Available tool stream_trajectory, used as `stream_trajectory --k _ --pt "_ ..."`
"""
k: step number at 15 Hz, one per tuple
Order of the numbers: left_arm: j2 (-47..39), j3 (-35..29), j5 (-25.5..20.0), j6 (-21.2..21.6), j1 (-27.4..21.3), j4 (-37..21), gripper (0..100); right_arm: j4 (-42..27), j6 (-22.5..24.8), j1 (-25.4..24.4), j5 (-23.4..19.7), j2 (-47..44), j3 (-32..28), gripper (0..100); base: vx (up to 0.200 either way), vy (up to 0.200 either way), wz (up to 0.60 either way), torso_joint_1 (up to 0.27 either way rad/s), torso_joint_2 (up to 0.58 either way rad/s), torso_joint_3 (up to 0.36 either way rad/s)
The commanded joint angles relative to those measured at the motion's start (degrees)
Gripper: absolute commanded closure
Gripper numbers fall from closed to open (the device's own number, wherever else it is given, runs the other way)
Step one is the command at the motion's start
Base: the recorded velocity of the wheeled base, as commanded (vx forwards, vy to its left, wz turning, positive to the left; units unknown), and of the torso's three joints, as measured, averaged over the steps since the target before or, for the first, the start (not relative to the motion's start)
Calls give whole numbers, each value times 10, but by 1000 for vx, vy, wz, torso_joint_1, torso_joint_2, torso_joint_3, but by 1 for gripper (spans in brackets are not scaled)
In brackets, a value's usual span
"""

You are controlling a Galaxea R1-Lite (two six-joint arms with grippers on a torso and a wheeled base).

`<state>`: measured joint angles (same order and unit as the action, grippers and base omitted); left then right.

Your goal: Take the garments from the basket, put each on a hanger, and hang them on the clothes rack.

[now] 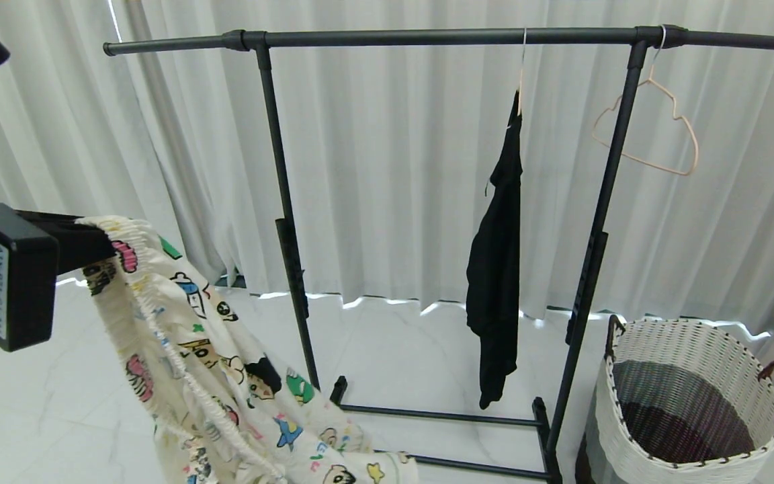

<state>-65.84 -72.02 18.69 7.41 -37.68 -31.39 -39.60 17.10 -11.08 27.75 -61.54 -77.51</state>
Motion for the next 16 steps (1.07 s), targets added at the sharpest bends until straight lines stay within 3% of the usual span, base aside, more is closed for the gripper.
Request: stream_trajectory --k 1,5,12,16 --pt "17 13 0 -1 5 0 100 26 13 40 4 9 27 0 0 0 0 0 0 0" --pt "19 13 0 -3 5 1 100 123 47 54 5 34 107 0 0 0 0 0 0 0" --pt "22 14 0 -1 5 0 100 223 97 54 -1 60 177 0 0 0 0 0 0 0" --pt "26 18 0 -1 5 1 100 254 85 52 -72 56 183 0 0 0 0 29 -85 -85"
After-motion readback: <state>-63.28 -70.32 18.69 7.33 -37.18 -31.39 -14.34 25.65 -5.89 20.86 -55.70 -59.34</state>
